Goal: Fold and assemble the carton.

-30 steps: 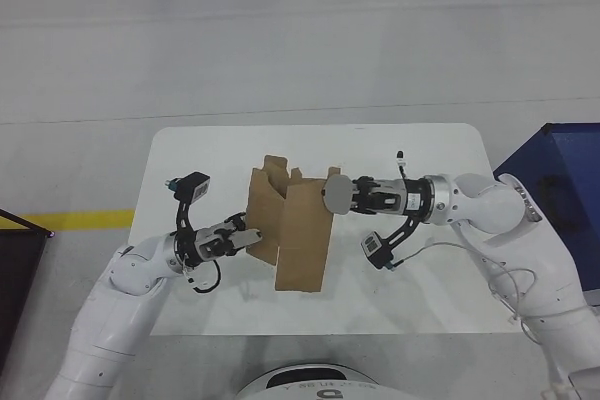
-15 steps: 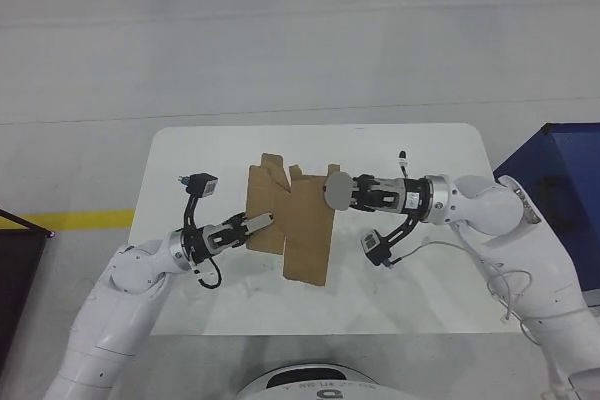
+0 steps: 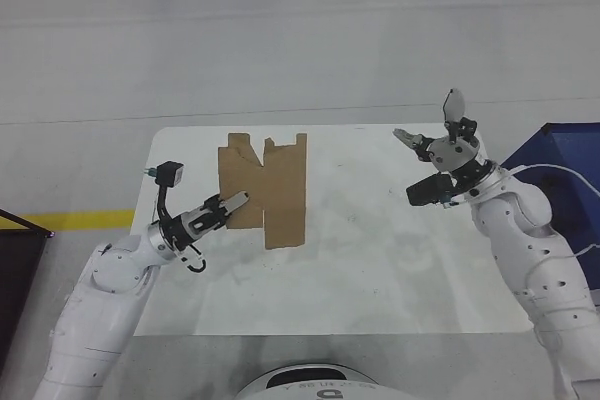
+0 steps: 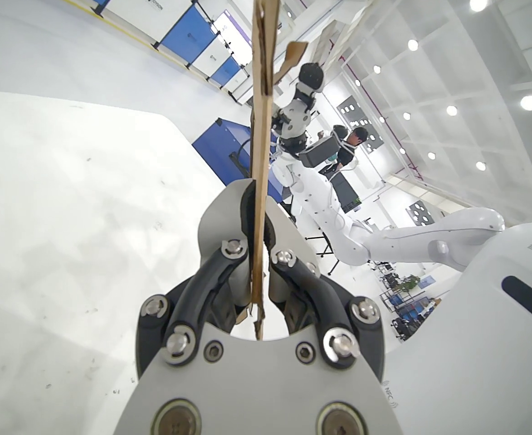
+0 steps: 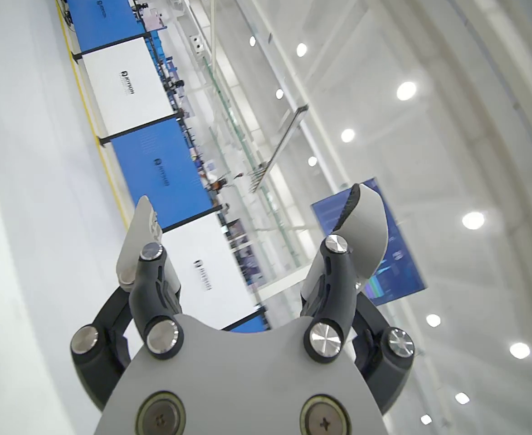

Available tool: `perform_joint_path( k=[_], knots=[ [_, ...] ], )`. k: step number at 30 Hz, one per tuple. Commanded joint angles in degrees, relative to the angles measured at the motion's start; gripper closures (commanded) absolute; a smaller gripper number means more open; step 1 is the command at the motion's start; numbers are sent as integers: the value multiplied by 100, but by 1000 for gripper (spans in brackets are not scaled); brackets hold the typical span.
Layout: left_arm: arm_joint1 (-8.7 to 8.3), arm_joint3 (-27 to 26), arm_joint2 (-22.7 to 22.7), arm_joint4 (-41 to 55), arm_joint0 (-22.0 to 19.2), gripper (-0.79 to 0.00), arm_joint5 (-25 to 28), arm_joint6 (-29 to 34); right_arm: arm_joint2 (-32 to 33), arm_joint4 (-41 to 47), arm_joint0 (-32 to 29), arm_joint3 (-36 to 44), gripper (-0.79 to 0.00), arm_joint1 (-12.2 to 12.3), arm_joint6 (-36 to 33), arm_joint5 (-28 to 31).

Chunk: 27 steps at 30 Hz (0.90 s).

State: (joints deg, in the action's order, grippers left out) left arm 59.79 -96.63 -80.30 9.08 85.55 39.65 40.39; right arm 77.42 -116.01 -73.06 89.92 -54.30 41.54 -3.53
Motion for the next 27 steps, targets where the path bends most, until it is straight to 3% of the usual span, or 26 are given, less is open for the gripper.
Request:
perform_joint_path(
  k=[1, 8, 21, 27],
  knots=[
    [4, -112, 12, -47, -21, 0, -61, -88, 35, 591, -133, 13, -785, -18, -33, 281],
    [27, -563, 114, -156, -244, 0, -197, -267, 293, 1783, -713, 57, -785, -42, -158, 832],
    [37, -673, 167, -158, -278, 0, -299, -335, 450, 1852, -907, 123, -785, -33, -401, 807],
    [68, -967, 254, -465, -236, 0, -282, -698, 450, 1852, -907, 123, -785, -33, -401, 807]
  ],
)
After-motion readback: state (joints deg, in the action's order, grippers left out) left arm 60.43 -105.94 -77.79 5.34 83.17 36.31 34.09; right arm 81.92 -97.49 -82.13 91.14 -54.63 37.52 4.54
